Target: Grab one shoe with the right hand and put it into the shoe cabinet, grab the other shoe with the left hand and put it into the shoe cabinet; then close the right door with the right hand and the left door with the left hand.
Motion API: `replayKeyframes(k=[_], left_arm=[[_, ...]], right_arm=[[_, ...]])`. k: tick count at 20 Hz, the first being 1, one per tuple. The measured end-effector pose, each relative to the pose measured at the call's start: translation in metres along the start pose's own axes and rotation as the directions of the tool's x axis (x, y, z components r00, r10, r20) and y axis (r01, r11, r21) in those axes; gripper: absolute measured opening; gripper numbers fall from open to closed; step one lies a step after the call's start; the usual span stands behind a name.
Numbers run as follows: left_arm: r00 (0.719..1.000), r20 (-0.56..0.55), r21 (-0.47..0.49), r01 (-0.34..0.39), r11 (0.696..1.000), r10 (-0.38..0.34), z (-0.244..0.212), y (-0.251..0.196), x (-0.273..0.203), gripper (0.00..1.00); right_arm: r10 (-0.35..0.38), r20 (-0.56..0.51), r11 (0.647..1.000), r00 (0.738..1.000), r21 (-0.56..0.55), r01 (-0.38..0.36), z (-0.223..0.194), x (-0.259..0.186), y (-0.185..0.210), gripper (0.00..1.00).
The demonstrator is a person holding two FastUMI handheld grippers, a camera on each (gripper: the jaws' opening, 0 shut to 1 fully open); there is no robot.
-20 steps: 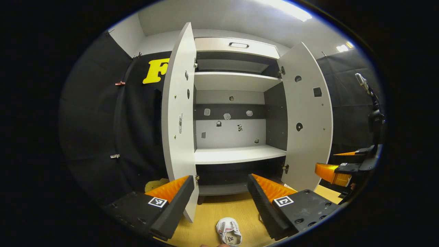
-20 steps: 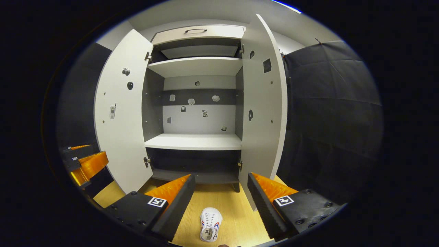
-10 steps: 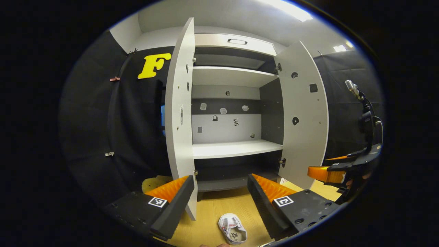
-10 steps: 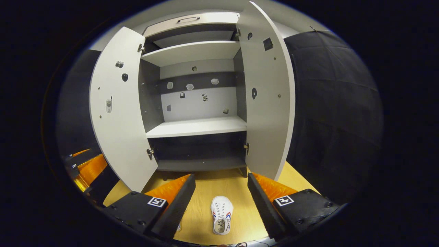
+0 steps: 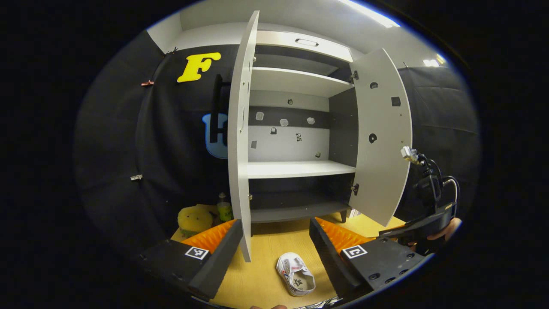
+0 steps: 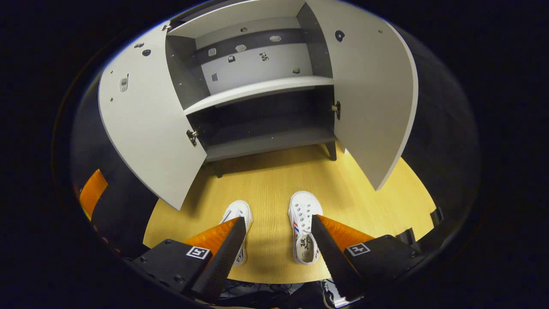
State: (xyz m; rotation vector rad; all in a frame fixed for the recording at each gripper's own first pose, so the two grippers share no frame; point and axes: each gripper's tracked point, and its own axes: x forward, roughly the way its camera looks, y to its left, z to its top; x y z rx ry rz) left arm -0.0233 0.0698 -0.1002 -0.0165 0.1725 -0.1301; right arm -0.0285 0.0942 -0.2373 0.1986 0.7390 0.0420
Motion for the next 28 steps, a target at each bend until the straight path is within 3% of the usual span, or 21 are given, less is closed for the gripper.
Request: replayKeyframes(k=[10,15,22,24,26,27,28], left_arm=[[0.992,-0.112,0.024,-0.048,0.999,0.05,-0.03,0.003,0.021,0.97],[0.989,-0.141,0.038,-0.048,0.998,0.053,-0.041,-0.007,0.034,0.97],[0.987,-0.158,0.043,-0.018,0.999,0.024,-0.047,-0.02,0.043,0.97],[0.986,-0.166,0.034,-0.011,0.999,0.017,-0.051,-0.022,0.043,0.97],[0.984,-0.177,0.023,-0.008,1.0,0.012,-0.055,-0.023,0.043,0.97],[0.983,-0.181,0.018,-0.008,1.0,0.012,-0.057,-0.023,0.041,0.97],[0.983,-0.184,0.014,-0.009,1.0,0.012,-0.058,-0.023,0.041,0.97]], right_arm=[[0.027,-0.206,0.998,0.978,0.057,-0.016,-0.085,0.069,-0.016,0.99],[0.039,-0.218,0.994,0.975,0.111,-0.015,-0.091,0.097,-0.018,0.99],[-0.044,-0.188,0.992,0.981,0.106,0.064,-0.085,0.132,-0.03,0.96],[-0.084,-0.202,0.991,0.976,0.085,0.103,-0.091,0.14,-0.037,0.91],[-0.135,-0.194,0.986,0.972,0.069,0.151,-0.09,0.144,-0.047,0.77],[-0.155,-0.187,0.983,0.97,0.065,0.17,-0.09,0.143,-0.05,0.62],[-0.183,-0.181,0.979,0.966,0.055,0.196,-0.09,0.143,-0.056,0.56]])
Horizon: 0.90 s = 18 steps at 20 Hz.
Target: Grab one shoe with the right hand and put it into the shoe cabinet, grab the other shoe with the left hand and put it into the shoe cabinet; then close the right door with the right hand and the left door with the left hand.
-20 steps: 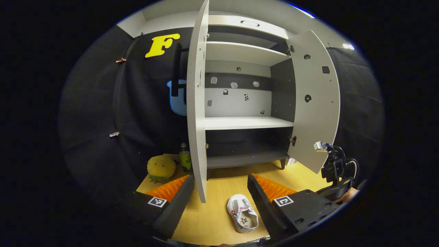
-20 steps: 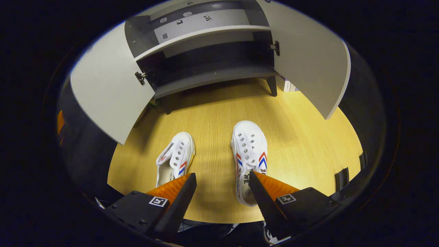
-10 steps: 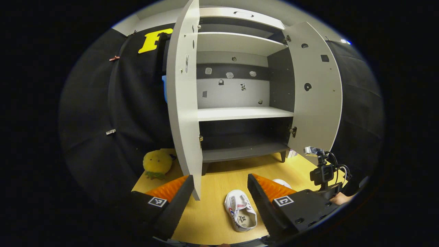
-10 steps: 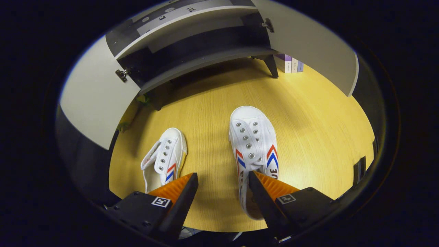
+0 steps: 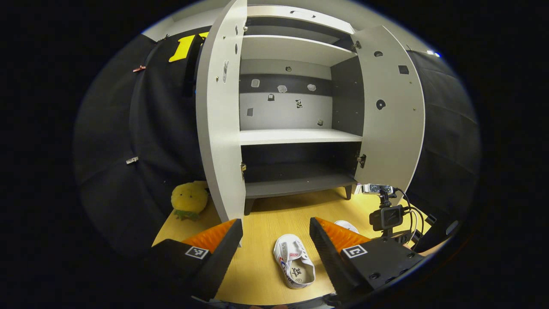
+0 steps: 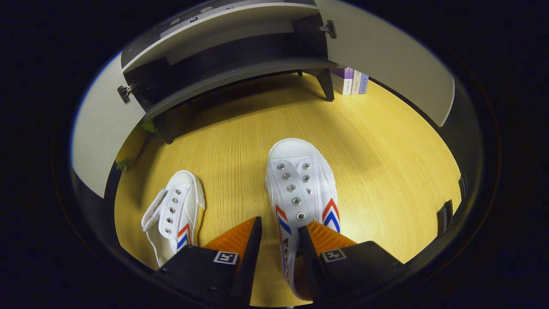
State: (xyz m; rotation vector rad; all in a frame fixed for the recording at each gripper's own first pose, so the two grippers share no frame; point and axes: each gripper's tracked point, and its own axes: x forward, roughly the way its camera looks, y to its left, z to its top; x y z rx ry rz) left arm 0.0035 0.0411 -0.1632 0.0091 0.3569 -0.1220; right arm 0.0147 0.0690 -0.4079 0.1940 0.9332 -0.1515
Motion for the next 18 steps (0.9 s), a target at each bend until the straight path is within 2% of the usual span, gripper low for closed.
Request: replayKeyframes(k=[2,4,5,7,11,15,18], left_arm=[[1.0,-0.006,-0.005,0.001,1.0,-0.001,-0.003,0.001,0.0,0.97],[1.0,-0.009,-0.005,-0.001,1.0,0.001,-0.006,0.002,-0.001,0.97],[1.0,-0.011,-0.005,-0.001,1.0,0.001,-0.007,0.003,-0.002,0.97],[1.0,-0.011,-0.002,0.0,1.0,0.0,-0.008,0.004,-0.003,0.97],[1.0,-0.006,0.009,0.001,1.0,-0.001,-0.011,0.006,-0.008,0.97],[1.0,-0.006,0.001,0.01,1.0,-0.01,-0.015,0.004,-0.016,0.98],[1.0,0.003,0.003,0.018,1.0,-0.018,-0.015,0.002,-0.021,0.98]], right_arm=[[-0.017,0.007,1.0,1.0,0.015,0.017,0.001,0.002,-0.001,0.31],[0.001,0.002,1.0,1.0,0.012,-0.002,0.001,0.002,0.003,0.31],[0.003,0.002,1.0,1.0,0.002,-0.003,0.001,0.003,0.004,0.16],[0.004,0.017,1.0,1.0,-0.023,-0.004,0.003,0.002,0.007,0.07],[0.047,0.012,0.999,0.999,-0.021,-0.047,0.003,0.0,0.008,0.05],[0.078,0.099,0.996,0.992,0.043,-0.082,0.025,-0.013,0.008,0.05],[0.094,0.146,0.994,0.985,0.04,-0.101,0.036,-0.03,0.009,0.05]])
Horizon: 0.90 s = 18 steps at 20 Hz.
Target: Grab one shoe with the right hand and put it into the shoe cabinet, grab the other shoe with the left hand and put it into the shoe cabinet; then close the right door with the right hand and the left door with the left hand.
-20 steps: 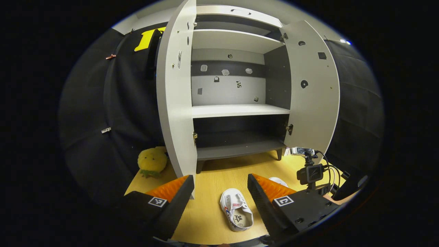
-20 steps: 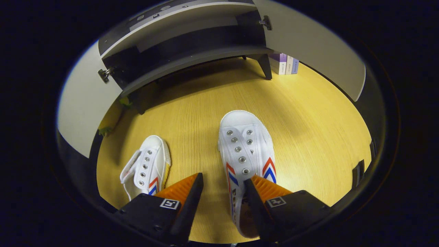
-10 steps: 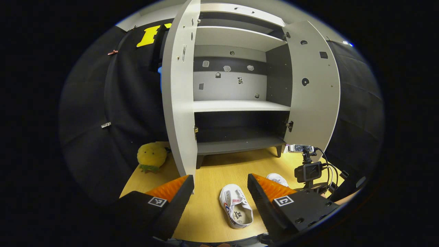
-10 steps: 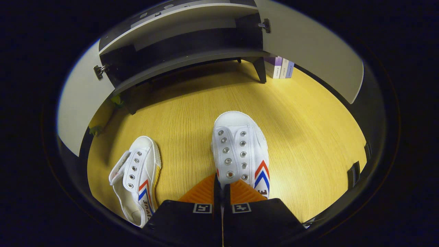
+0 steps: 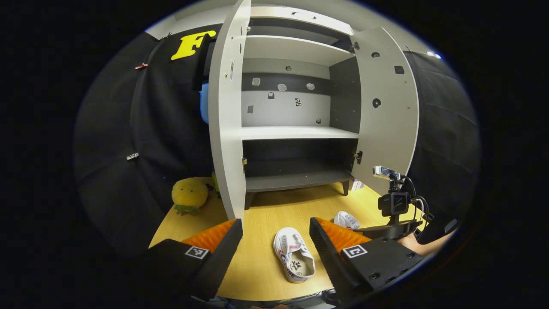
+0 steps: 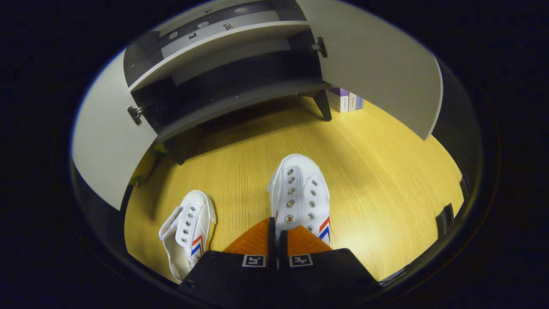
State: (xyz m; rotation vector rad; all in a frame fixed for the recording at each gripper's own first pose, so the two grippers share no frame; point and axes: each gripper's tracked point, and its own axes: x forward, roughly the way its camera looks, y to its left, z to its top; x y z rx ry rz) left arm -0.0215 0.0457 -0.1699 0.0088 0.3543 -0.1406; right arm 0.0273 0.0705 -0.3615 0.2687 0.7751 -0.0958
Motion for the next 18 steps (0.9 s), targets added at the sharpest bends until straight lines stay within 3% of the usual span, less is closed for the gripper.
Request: replayKeyframes(k=[5,10,18], left_arm=[[1.0,0.018,0.022,0.01,1.0,-0.01,0.002,-0.001,-0.009,0.97],[0.999,0.039,0.039,0.018,0.999,-0.02,0.003,0.0,-0.02,0.97],[0.992,0.124,0.051,0.008,0.999,-0.014,0.024,0.009,-0.027,0.97]], right_arm=[[0.036,0.079,0.999,0.996,-0.034,-0.033,0.025,-0.031,0.012,0.05],[0.075,0.172,0.992,0.982,-0.115,-0.055,0.078,-0.072,0.034,0.05],[0.145,0.348,0.967,0.926,-0.249,-0.058,0.201,-0.129,0.089,0.05]])
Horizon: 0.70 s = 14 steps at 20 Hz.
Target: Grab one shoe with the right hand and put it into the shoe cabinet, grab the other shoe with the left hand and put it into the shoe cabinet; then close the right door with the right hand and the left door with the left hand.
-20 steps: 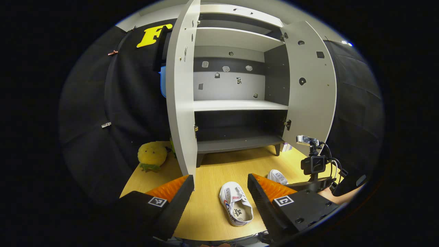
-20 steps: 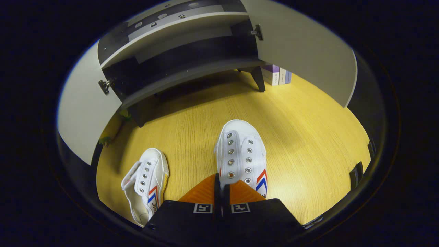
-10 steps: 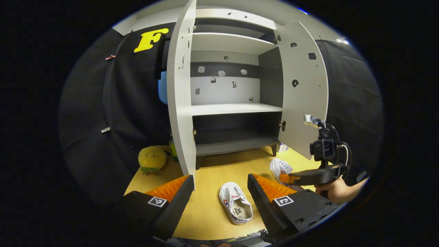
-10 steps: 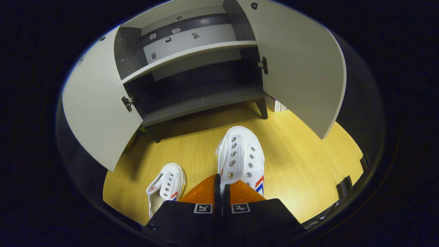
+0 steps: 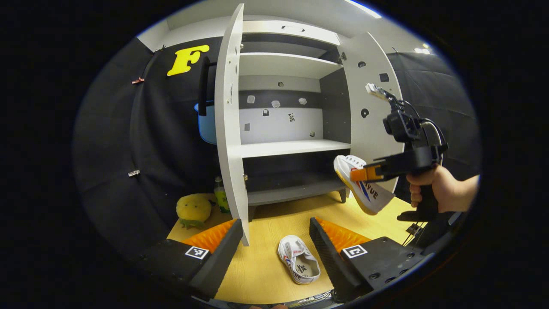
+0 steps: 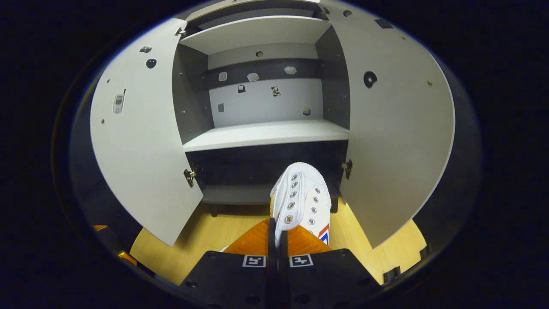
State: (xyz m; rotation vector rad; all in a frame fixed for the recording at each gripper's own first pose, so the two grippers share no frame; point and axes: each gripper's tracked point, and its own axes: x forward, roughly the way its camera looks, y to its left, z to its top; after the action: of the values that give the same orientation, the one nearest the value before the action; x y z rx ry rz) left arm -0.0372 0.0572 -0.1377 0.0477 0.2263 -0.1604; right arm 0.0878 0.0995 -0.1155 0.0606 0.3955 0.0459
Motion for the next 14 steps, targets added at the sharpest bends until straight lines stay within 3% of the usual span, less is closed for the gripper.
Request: replayKeyframes(k=[6,14], left_arm=[[1.0,0.022,-0.025,-0.019,1.0,0.02,0.01,0.006,0.001,0.97],[0.992,0.015,-0.019,-0.123,0.992,0.123,0.019,0.029,0.012,0.97]], right_arm=[[0.044,0.101,0.997,0.994,-0.072,-0.037,0.093,0.031,0.019,0.05],[0.051,0.201,0.98,0.978,-0.199,-0.01,0.199,0.107,0.019,0.05]])
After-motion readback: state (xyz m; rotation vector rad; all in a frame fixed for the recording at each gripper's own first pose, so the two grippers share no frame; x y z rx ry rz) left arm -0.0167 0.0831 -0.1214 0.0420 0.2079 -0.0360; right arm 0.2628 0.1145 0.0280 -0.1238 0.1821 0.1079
